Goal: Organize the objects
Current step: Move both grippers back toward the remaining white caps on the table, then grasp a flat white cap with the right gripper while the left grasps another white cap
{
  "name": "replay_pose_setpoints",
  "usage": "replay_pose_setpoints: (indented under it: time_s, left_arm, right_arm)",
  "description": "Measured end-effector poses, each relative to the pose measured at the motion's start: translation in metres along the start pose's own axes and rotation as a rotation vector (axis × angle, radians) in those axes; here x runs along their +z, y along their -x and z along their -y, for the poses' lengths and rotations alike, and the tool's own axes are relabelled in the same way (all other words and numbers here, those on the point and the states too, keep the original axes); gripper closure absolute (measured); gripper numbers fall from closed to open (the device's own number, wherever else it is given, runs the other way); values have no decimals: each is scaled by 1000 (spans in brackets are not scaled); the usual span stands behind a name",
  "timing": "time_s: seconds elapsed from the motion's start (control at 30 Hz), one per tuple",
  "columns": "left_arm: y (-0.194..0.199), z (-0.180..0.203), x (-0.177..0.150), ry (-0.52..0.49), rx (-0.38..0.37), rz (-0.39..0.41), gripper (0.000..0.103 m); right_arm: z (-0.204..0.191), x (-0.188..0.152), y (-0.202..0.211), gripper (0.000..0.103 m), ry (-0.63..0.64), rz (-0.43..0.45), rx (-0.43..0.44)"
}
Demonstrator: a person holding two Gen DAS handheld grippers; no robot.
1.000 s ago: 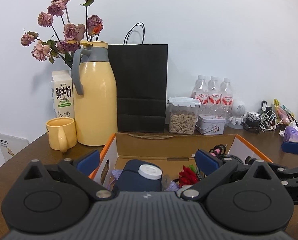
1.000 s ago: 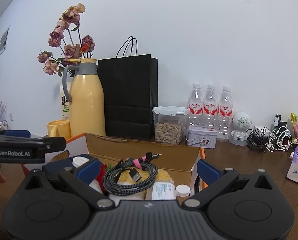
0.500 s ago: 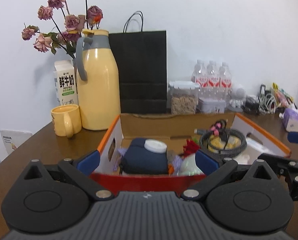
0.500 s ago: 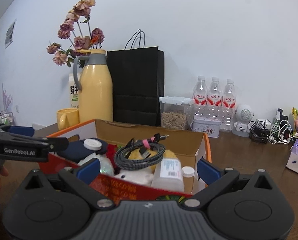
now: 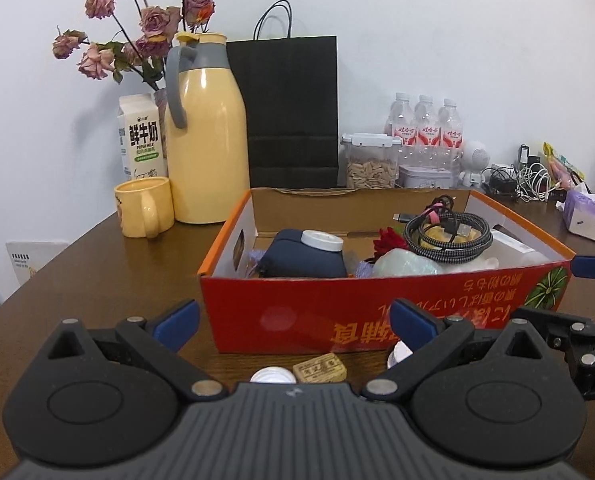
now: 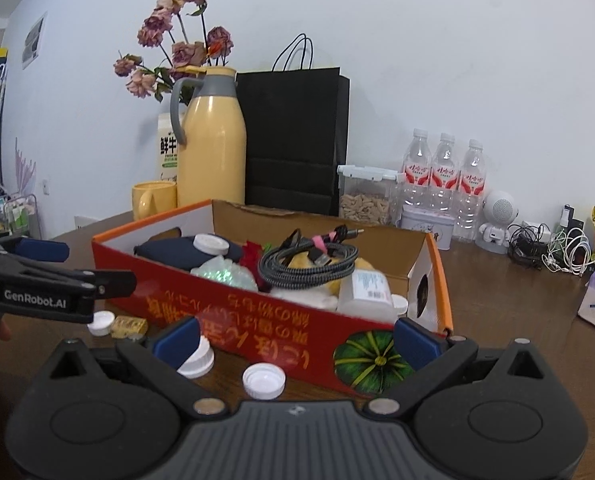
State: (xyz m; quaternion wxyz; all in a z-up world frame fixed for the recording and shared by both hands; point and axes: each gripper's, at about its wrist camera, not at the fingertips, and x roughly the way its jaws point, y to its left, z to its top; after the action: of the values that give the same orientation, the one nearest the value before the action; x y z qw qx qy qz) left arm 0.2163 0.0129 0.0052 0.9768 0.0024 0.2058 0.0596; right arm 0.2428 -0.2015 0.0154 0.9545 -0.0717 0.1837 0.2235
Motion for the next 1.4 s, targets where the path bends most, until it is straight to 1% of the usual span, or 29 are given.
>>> replay_pose_setpoints:
  time_s: [0.47, 0.73, 1.07, 1.4]
  left_arm:
    - [14, -13, -15, -1, 18, -33, 0]
    - [18, -19, -18, -7, 33, -29, 0]
    - [19, -20, -19, 3, 28, -27, 0]
    - [18, -22, -20, 15, 22, -29, 0]
  right_arm:
    - [-15, -10, 2, 0, 32, -55, -7]
    - [-17, -12, 2, 0, 27, -75, -6]
    - [-21, -12, -3, 0, 41, -103, -3]
    - [-26, -13, -3, 0, 59, -106, 11]
